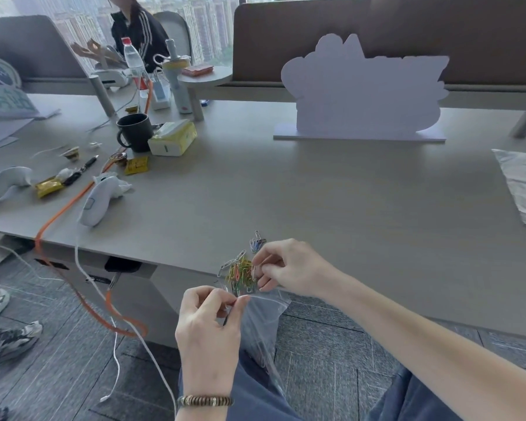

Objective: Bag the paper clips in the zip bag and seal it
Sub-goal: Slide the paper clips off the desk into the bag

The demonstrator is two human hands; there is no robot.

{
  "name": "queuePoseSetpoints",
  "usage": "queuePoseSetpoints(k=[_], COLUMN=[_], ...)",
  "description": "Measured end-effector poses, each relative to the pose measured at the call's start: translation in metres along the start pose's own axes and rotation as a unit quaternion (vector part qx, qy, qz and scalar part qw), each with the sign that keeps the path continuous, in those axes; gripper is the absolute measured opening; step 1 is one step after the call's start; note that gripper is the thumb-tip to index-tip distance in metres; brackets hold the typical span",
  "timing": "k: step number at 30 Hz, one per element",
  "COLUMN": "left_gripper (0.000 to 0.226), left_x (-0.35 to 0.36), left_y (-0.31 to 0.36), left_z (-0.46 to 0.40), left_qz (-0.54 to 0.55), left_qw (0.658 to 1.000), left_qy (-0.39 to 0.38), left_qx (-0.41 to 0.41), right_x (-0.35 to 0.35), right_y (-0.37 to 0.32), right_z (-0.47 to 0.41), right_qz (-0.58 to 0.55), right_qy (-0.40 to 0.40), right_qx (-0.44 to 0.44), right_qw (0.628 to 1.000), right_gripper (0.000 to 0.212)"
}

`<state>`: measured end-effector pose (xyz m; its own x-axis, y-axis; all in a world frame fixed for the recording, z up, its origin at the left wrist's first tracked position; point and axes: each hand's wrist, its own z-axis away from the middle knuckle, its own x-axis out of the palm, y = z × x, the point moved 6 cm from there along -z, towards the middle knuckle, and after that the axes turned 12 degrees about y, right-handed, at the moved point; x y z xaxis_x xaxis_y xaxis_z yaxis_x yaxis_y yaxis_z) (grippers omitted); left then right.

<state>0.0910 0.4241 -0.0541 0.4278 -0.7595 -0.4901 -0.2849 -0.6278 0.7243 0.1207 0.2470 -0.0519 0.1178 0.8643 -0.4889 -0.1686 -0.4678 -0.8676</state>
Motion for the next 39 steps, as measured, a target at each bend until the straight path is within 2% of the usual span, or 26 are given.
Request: queuePoseSetpoints(k=[4, 9, 11, 16, 20, 32, 36, 39], left_gripper=[0.018, 0.019, 0.019, 0.019, 0.018, 0.018, 0.018, 0.018], left_x=[0.001, -0.001, -0.001, -0.002, -0.006, -0.007, -0.007, -0.008], left_y=[0.001, 0.0, -0.001, -0.004, -0.009, -0.013, -0.014, -0.014], left_z=[0.001, 0.0, 0.001, -0.001, -0.003, -0.009, -0.008, -0.007], left_qz=[0.004, 0.006, 0.007, 0.005, -0.001, -0.012, 0.001, 0.001], left_qw=[1.0, 1.0, 1.0, 1.0, 1.0, 1.0, 1.0, 1.0], left_qy=[0.0, 0.005, 0.006, 0.009, 0.012, 0.015, 0.019, 0.018], left_qx=[0.0, 0.002, 0.001, -0.003, -0.006, -0.009, -0.019, -0.022], right_x=[-0.011, -0.046, -0.048, -0.029, -0.013, 0.015, -0.005, -0.021], right_y=[0.0, 0.011, 0.015, 0.007, -0.004, -0.013, -0.007, -0.001], right_z=[0.001, -0.029, -0.041, -0.058, -0.056, -0.006, -0.026, -0.045], right_qz=[-0.034, 0.015, 0.056, 0.121, 0.122, -0.074, -0.097, -0.025], right_qy=[0.0, 0.111, 0.13, 0.101, 0.067, -0.062, 0.022, 0.098], right_qx=[0.002, -0.001, -0.007, -0.034, -0.053, 0.004, -0.004, -0.021], right_qw=[0.999, 0.994, 0.99, 0.987, 0.989, 0.995, 0.995, 0.995], right_gripper=[0.02, 0.02, 0.021, 0.025, 0.027, 0.024, 0.023, 0.025])
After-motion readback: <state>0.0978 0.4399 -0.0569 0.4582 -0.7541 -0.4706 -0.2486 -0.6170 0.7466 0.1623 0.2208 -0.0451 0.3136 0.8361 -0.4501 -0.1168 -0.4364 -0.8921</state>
